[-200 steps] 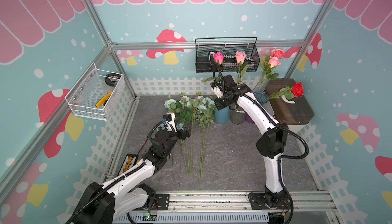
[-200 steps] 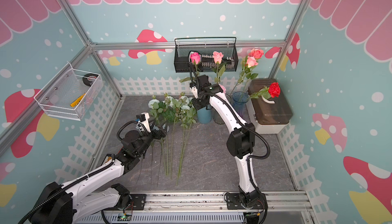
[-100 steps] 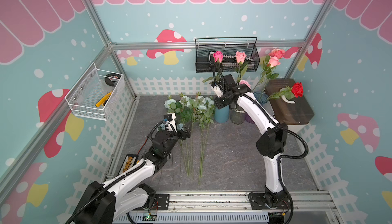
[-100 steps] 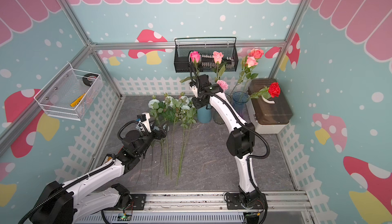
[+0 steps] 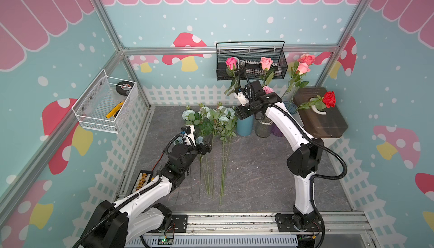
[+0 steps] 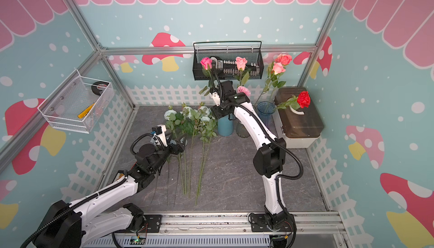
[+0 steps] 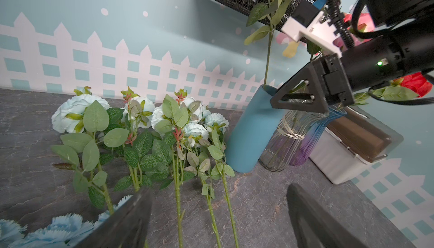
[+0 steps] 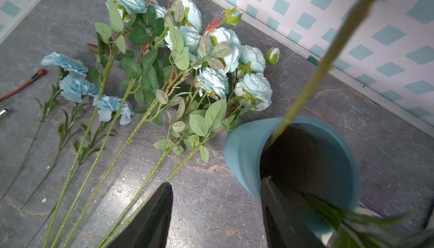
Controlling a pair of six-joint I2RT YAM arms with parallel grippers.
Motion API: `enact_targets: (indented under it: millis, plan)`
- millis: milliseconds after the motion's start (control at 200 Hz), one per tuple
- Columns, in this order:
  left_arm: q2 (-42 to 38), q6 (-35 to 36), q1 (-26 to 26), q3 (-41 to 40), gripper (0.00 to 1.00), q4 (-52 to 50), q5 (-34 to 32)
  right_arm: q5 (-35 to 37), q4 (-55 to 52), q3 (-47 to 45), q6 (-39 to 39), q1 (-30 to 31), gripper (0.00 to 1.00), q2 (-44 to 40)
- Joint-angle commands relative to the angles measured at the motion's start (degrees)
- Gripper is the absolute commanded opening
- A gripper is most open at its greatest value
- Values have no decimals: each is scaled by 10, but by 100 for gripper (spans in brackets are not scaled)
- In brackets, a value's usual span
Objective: Pick out blue flowers from the vase
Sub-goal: Reset both arms
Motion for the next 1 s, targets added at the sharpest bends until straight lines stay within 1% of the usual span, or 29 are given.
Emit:
enact_targets:
  millis: [0,180,275,380,495,560,665,755,825,996]
  plan:
    - [2,-2,2,8,89,-1,9,-22,29,-21,2,3,61,-50]
    - [3,-1,2,9,89,-2,10,0,48,-42,3,9,62,-77]
    - [2,0,3,9,89,-3,8,5,70,-69,2,21,62,-130]
    - [-3,9,3,12,89,-18,0,2,111,-126,9,36,62,-196]
    - [-23,26,6,19,89,-63,-30,-14,192,-240,31,42,64,-300]
    - [-41,38,12,21,89,-95,-49,-3,243,-337,42,42,66,-370]
    - [-79,50,33,14,89,-139,-80,46,307,-476,53,41,70,-483]
    - [-112,76,48,-13,89,-132,-110,110,334,-576,57,40,76,-560]
    - [-137,79,77,-38,89,-126,-136,150,339,-626,68,35,78,-594]
    - [-188,78,126,-65,90,-143,-123,214,352,-703,78,26,80,-610]
